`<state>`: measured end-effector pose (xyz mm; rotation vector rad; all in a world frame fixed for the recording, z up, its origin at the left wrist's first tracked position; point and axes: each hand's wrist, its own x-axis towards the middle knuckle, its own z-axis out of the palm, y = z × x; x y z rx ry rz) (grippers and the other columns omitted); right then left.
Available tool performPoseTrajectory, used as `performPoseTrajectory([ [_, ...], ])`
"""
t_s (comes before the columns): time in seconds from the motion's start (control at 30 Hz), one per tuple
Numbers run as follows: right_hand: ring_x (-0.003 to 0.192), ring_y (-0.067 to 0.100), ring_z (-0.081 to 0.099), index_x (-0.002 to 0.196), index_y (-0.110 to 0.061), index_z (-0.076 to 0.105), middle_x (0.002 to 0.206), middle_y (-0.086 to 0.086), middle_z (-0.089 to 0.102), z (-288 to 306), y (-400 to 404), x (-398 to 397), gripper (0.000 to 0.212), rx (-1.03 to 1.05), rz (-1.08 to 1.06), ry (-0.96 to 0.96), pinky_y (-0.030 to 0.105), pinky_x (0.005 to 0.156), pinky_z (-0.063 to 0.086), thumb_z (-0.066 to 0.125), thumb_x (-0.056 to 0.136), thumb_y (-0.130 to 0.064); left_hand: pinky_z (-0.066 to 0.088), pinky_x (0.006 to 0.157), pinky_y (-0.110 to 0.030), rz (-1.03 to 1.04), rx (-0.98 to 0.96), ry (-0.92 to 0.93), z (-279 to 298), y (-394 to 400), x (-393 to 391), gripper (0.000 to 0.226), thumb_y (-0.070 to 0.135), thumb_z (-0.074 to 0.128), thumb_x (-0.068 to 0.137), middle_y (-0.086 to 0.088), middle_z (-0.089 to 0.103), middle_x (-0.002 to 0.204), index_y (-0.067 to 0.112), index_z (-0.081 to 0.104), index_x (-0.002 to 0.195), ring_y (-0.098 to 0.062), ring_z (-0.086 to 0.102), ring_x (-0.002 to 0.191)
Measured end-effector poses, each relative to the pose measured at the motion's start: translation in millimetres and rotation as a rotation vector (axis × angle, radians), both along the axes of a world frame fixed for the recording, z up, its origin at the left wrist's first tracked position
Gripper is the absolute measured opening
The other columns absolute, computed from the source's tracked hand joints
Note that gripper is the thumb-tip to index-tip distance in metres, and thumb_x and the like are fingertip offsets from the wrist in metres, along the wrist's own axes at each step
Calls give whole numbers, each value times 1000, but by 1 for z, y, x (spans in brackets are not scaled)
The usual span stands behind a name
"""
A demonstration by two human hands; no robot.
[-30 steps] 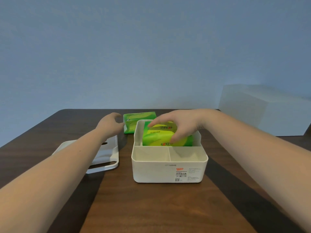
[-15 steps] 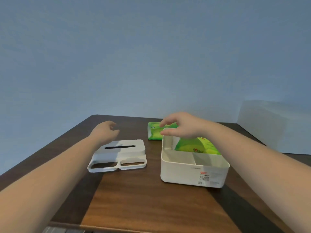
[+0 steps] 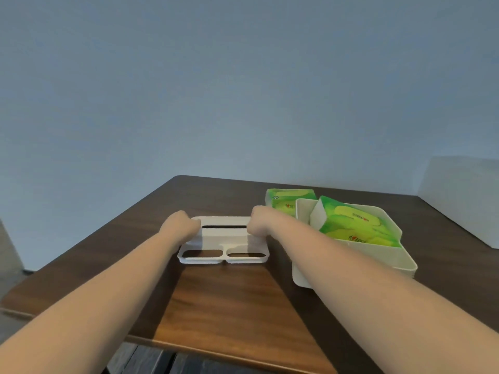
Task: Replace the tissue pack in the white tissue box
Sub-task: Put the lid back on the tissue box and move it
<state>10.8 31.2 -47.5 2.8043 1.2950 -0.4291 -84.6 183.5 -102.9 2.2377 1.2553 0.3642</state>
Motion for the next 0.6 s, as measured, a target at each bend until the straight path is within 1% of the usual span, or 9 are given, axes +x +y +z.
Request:
performPoseTrajectory([
  [0.07,98,29,61,120,7,54,135,18,55,-2,1,1,32,-21,-12,12,26,65,42,35,97,-5,48,78,-36,20,-17,-26,-1,1,1,40,22,46,93,-14,60,97,-4,61,119,-28,57,89],
  [0.13,80,28,62,105,2,54,127,20,58,-5,2,3,21,-10,-49,49,24,51,37,37,97,-6,49,78,-33,51,-53,-71,-2,1,3,35,21,48,92,-9,56,95,0,62,117,-25,54,87],
  [0.2,80,30,59,80,-3,50,95,16,60,-11,3,8,17,92,-90,111,26,52,38,42,95,-5,49,77,-32,87,-86,-118,-3,-2,4,32,15,50,92,-9,57,96,1,64,117,-24,54,87],
  [0.27,74,27,53,63,-9,41,71,8,47,-11,2,9,29,212,-143,194,30,56,40,50,90,-3,53,80,-33,130,-113,-175,-3,-6,4,33,6,49,88,-12,63,102,1,66,116,-29,58,92],
  [0.33,69,25,53,72,-4,49,77,11,52,-4,2,11,18,230,-162,175,31,61,43,50,90,-1,54,92,-38,184,-111,-284,1,-10,5,36,0,49,85,-16,66,113,3,67,115,-35,60,104],
  [0.4,84,29,59,90,0,56,96,17,56,11,0,10,11,240,-174,95,30,62,42,46,91,-2,52,95,-40,209,-83,-386,12,-16,5,35,0,49,84,-15,65,114,7,68,112,-35,59,107],
  [0.43,84,29,57,83,1,55,96,17,55,20,-2,14,12,247,-169,54,29,57,41,47,91,-3,51,92,-38,204,-63,-421,18,-18,6,31,1,48,85,-14,64,107,12,69,106,-33,58,102],
  [0.5,69,27,52,60,-2,45,80,12,54,37,-9,21,28,231,-154,0,27,46,34,53,87,-3,47,81,-33,183,-30,-452,34,-25,7,23,3,47,84,-7,58,94,16,65,91,-28,53,89],
  [0.6,48,22,40,50,-5,43,40,8,47,62,-33,32,35,267,-221,7,27,42,30,59,79,4,41,72,-29,118,-12,-466,56,-39,16,20,5,49,81,-7,58,85,14,66,83,-27,50,78],
])
